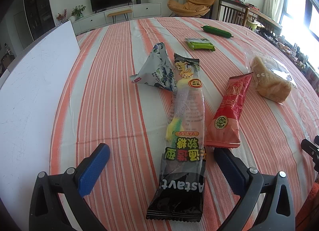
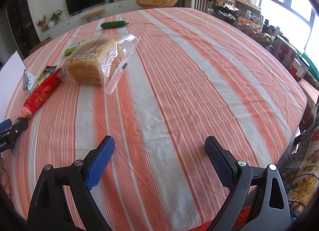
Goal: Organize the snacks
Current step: 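Lift the long snack bar off the table with the left tool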
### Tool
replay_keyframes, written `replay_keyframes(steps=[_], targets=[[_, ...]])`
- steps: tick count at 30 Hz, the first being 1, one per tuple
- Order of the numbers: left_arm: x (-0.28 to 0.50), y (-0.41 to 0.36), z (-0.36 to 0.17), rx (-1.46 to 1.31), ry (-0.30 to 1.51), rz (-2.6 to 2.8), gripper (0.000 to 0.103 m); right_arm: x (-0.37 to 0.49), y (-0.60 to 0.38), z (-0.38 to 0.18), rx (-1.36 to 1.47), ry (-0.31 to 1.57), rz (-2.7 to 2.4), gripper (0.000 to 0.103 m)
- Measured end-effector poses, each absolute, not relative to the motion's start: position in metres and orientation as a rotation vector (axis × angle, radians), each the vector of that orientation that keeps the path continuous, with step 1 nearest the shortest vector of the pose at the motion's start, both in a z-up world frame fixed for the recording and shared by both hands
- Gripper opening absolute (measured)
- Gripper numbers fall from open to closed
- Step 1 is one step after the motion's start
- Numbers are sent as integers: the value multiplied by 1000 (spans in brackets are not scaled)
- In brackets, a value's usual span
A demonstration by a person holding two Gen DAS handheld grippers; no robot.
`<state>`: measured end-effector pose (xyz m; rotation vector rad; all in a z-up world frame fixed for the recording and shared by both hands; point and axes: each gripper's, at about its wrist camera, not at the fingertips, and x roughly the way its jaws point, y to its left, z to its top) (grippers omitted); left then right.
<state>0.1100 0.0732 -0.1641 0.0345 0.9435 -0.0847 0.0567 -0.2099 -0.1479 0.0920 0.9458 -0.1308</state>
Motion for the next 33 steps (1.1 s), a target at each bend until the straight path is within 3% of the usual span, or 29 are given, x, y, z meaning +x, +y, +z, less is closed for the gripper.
replay_keyframes(steps=[33], targets=[[94, 78, -162, 45, 941, -115, 103, 56, -211, -147, 94, 955, -130, 94]])
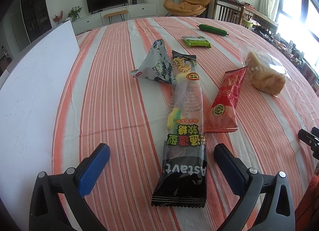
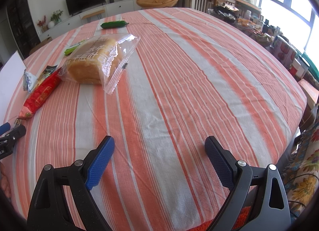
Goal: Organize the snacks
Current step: 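Lift the long snack bar off the table with the left tool, then grasp the red snack package with the right tool while the left tool holds the bar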
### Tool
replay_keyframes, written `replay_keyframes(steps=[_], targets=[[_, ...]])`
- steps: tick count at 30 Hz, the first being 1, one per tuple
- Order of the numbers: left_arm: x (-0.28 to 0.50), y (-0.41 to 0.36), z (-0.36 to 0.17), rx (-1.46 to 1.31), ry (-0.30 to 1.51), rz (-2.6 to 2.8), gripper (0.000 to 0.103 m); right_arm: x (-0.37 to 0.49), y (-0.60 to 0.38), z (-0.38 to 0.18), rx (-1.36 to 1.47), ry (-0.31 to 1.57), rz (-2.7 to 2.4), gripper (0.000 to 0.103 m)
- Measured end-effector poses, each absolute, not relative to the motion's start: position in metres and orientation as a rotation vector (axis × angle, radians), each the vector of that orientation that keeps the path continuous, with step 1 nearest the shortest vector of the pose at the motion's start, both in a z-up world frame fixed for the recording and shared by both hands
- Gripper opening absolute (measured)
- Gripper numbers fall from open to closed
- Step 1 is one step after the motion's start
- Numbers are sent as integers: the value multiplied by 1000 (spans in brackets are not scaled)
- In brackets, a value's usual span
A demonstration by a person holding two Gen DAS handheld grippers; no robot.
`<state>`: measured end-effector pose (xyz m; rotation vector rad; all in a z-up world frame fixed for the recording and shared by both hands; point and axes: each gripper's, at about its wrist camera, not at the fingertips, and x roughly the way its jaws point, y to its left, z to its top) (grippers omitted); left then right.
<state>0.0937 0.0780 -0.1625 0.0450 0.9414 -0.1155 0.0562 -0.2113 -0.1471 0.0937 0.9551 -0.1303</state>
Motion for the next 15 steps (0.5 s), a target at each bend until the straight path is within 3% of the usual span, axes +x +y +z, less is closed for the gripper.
replay_keyframes(steps=[8, 15], targets=[[94, 78, -163, 46, 942, -115, 103, 70, -160, -110, 394, 996, 198, 92], [94, 78, -163, 45, 942, -115, 103, 161, -96, -134, 484, 1133, 216, 89]])
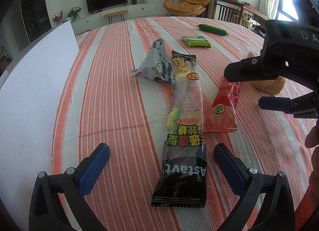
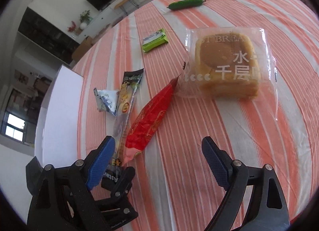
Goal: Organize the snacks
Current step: 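Grasp the red snack package with the right tool while the left tool holds the bar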
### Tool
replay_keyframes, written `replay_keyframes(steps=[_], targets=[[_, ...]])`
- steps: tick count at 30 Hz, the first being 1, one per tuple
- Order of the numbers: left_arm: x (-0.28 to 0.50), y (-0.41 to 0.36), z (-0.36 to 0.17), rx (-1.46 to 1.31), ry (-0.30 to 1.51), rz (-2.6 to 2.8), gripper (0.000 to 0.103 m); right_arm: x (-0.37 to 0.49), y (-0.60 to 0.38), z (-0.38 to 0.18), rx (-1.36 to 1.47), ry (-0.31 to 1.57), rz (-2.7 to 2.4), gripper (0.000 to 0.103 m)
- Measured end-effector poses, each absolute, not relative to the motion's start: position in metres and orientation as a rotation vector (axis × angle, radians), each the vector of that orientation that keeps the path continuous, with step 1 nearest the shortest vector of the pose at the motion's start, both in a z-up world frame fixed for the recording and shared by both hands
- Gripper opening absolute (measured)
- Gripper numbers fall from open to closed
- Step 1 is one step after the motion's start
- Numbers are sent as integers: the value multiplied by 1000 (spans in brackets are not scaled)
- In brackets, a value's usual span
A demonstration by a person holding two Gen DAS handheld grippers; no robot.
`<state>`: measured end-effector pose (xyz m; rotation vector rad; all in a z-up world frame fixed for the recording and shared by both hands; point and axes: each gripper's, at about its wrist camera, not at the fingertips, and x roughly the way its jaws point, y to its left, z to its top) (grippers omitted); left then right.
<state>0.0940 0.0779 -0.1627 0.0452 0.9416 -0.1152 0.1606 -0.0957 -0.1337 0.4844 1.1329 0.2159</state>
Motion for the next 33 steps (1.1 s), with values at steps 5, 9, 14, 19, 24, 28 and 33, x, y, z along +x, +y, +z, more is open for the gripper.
replay_keyframes(steps=[5, 9, 14, 19, 24, 28, 33], targets=[[90, 79, -161, 50, 949, -153, 103, 168, -84, -141, 417, 1157, 251, 30], [84, 83, -152, -24, 977, -204, 103, 139, -111, -129, 315, 1174, 257, 10], [118, 73, -141, -39, 979, -136, 103, 115, -145, -126, 193, 1243, 240, 10], [133, 63, -155, 52, 1024, -131, 50, 108, -159, -126, 286, 1225, 228, 40], [86, 71, -157, 49, 1033, -155, 30, 108, -135, -127, 307, 1212, 282, 41], [47, 76, -158, 64, 1037, -168, 42, 120, -109, -123, 313, 1189, 281, 60], [66, 69, -155, 175, 949, -76, 85, 149, -80, -131, 226, 1193, 174, 65]])
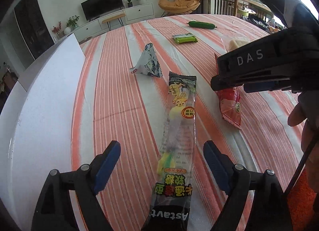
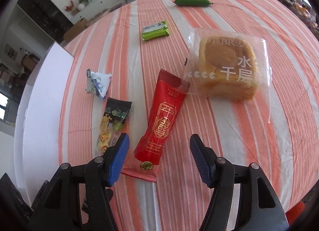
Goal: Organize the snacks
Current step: 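Grasp the red snack package with the right tool while the left tool holds the bar, then carry the bar and red package into the white box and open both tools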
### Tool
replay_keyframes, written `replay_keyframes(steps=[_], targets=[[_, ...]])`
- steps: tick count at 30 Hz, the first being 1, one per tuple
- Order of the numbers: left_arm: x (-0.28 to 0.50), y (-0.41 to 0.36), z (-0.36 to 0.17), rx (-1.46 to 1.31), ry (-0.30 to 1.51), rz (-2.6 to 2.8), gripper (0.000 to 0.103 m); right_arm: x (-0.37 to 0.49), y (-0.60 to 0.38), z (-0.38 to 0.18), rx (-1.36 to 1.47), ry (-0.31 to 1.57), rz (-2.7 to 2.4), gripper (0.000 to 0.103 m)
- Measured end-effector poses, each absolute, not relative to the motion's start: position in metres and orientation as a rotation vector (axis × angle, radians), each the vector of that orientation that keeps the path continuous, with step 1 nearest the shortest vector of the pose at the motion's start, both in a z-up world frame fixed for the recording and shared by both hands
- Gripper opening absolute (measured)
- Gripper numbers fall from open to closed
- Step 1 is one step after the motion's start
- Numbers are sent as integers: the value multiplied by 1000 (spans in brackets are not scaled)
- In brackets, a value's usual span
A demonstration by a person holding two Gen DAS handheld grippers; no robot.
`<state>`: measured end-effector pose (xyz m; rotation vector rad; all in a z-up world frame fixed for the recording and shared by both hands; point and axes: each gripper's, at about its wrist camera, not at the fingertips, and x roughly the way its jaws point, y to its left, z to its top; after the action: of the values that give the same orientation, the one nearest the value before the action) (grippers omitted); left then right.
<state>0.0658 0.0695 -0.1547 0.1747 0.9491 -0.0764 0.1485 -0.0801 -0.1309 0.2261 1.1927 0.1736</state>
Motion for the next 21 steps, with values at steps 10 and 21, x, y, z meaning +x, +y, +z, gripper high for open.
replay_keyframes(steps=[10, 21], targets=[[76, 89, -146, -122, 1002, -244, 11, 117, -115, -116, 296, 1151, 264, 11], [9, 157, -21, -501, 803, -405, 11, 91, -118, -49, 350, 1050, 398, 10]])
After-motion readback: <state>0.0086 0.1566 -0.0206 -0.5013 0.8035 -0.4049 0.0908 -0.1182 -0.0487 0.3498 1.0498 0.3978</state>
